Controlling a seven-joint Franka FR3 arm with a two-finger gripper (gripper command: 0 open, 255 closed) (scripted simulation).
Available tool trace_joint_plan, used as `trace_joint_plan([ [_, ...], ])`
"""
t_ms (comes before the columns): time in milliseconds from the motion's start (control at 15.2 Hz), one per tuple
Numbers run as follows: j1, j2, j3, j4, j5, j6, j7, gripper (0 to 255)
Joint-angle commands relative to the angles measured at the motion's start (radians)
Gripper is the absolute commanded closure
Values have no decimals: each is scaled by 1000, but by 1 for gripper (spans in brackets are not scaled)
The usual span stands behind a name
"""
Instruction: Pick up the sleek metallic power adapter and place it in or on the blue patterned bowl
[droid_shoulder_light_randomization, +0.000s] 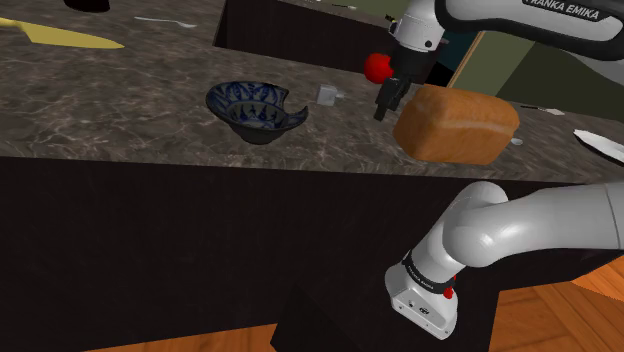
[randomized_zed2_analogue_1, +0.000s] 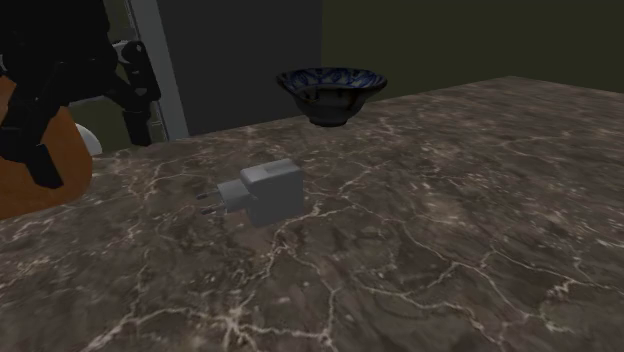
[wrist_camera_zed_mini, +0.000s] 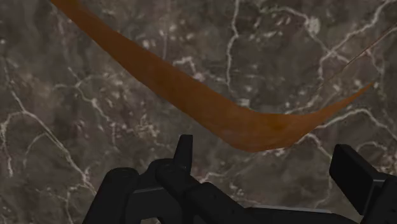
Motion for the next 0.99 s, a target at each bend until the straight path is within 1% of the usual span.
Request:
trace_joint_plan([
  [0, 0, 0, 0, 0, 0, 0, 0, 0],
  [330, 94, 200, -79, 159, -29, 46, -296, 0],
  [594, 164, 355, -121, 300, -23, 60, -529, 0],
  [792, 211, 465, -139, 412, -7, 59, -701, 0],
  [858, 212, 471, -139, 418, -6, 58, -710, 0],
  [924, 211, 469, -139, 402, -7, 72, -710, 0],
])
